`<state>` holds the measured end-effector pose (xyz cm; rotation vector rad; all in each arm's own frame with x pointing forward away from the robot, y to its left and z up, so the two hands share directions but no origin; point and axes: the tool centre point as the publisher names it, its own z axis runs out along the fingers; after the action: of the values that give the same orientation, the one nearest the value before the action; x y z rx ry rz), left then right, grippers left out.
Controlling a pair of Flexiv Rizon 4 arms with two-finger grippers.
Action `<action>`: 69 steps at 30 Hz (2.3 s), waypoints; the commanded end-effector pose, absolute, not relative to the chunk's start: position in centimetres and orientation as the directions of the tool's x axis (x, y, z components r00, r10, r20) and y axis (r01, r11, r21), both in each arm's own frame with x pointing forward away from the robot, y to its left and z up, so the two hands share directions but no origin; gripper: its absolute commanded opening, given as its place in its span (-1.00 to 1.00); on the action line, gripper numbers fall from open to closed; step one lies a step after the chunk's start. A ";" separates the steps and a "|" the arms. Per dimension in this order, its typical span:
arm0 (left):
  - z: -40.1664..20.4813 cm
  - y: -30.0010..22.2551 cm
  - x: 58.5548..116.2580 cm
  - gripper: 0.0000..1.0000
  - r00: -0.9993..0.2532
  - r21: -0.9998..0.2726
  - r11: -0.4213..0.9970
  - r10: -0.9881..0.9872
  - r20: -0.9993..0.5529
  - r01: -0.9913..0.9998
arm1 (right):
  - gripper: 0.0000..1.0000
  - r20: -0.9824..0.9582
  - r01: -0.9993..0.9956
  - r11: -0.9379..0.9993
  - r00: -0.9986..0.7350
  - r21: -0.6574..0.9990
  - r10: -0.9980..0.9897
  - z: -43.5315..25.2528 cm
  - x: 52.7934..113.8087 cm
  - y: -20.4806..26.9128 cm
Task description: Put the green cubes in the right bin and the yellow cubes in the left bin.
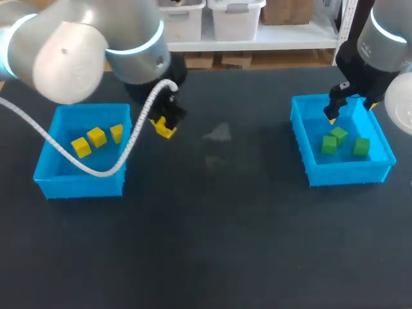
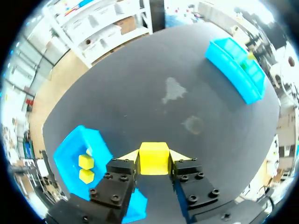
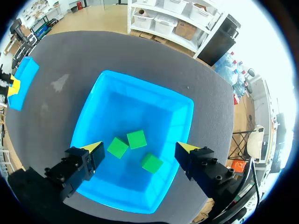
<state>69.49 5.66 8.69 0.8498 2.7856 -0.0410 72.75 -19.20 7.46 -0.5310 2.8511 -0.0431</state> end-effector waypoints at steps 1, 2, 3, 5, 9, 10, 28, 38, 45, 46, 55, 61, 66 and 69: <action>9.0 8.3 69.6 -1.00 -0.816 0.012 0.854 0.502 -0.286 0.521 | 1.00 -0.232 -0.350 0.934 -0.905 -0.074 -0.357 7.4 72.7 -19.2; 9.1 8.7 69.7 -1.00 -0.824 0.009 0.862 0.487 -0.290 0.506 | 1.00 -0.232 -0.350 0.934 -0.905 -0.074 -0.357 7.4 72.7 -19.2; 9.1 9.2 69.9 -1.00 -0.830 0.004 0.869 0.474 -0.293 0.495 | 1.00 -0.232 -0.350 0.934 -0.905 -0.074 -0.357 7.4 72.7 -19.2; 9.2 9.9 70.2 -1.00 -0.843 -0.001 0.884 0.446 -0.300 0.467 | 1.00 -0.232 -0.350 0.934 -0.905 -0.074 -0.357 7.4 72.7 -19.2; 9.2 11.4 71.1 -1.00 -0.866 -0.008 0.910 0.393 -0.308 0.416 | 1.00 -0.232 -0.350 0.934 -0.905 -0.074 -0.357 7.4 72.7 -19.2; 9.2 11.8 71.3 -1.00 -0.873 -0.008 0.917 0.377 -0.310 0.399 | 1.00 -0.232 -0.350 0.934 -0.905 -0.074 -0.357 7.4 72.7 -19.2; 9.1 19.4 73.7 -1.00 -0.928 0.031 0.977 0.209 -0.308 0.210 | 1.00 -0.232 -0.350 0.934 -0.905 -0.074 -0.357 7.4 72.7 -19.2; 7.9 20.7 73.4 -1.00 -0.934 0.078 0.979 0.202 -0.295 0.188 | 1.00 -0.232 -0.350 0.934 -0.905 -0.074 -0.357 7.4 72.7 -19.2; 7.5 22.0 73.4 -1.00 -0.940 0.095 0.982 0.187 -0.287 0.166 | 1.00 -0.232 -0.350 0.934 -0.905 -0.074 -0.357 7.4 72.7 -19.2; 7.4 22.1 73.4 -1.00 -0.941 0.095 0.982 0.183 -0.285 0.162 | 1.00 -0.232 -0.350 0.934 -0.905 -0.074 -0.357 7.4 72.7 -19.2; 6.7 22.8 73.1 -0.46 -0.943 0.088 0.983 0.179 -0.279 0.161 | 1.00 -0.232 -0.350 0.934 -0.905 -0.074 -0.357 7.4 72.7 -19.2; 7.3 22.4 72.8 1.00 -0.945 0.003 0.990 0.133 -0.297 0.139 | 1.00 -0.232 -0.350 0.934 -0.905 -0.074 -0.357 7.4 72.7 -19.2; 7.5 22.3 72.8 1.00 -0.943 -0.041 0.993 0.096 -0.319 0.115 | 1.00 -0.232 -0.350 0.934 -0.905 -0.074 -0.357 7.4 72.7 -19.2; 7.5 22.3 72.8 1.00 -0.943 -0.041 0.993 0.096 -0.319 0.115 | 1.00 -0.232 -0.350 0.934 -0.905 -0.074 -0.357 7.4 72.7 -19.2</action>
<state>73.22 22.03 7.47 0.1473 2.8207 -0.0665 72.75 -19.20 7.46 -0.5311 2.8511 -0.0431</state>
